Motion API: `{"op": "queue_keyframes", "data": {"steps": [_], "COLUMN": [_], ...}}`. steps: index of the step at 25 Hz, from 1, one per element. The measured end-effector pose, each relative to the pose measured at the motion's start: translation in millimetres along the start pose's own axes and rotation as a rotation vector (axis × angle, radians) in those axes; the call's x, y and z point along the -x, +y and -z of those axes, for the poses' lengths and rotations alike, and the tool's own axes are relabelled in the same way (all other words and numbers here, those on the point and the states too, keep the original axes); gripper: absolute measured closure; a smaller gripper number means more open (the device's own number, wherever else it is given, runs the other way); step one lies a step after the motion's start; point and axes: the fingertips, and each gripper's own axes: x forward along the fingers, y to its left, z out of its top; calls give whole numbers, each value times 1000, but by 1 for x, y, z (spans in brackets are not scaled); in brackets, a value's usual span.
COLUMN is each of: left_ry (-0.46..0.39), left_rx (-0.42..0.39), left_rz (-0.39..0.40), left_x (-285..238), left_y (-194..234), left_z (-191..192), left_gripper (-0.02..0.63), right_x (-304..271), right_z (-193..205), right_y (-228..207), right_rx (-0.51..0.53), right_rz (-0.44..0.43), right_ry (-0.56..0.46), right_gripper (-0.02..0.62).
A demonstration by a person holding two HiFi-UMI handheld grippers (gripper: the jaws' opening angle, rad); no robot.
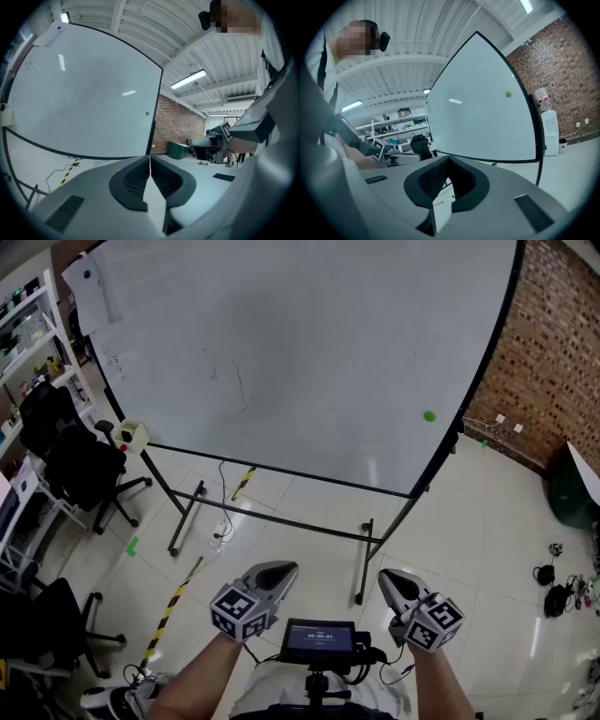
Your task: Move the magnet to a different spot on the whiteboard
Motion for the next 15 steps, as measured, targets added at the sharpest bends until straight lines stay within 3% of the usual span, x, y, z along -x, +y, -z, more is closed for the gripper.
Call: {"op": "queue_keyframes", "data": {"steps": [8, 15], "left_ry": [0, 5], "left_rx": [-19, 16], "left_rz": [21, 16], "left_x": [11, 15], "left_y": [34, 48], "left_z": [-15, -6], "left_gripper": [573, 574], "right_x": [-26, -43], "right_z": [-8, -6], "right_y": [6, 8], "right_rx": [13, 16], "right_rz": [57, 73], "right_ry": [2, 35], "right_gripper": [574, 574]}}
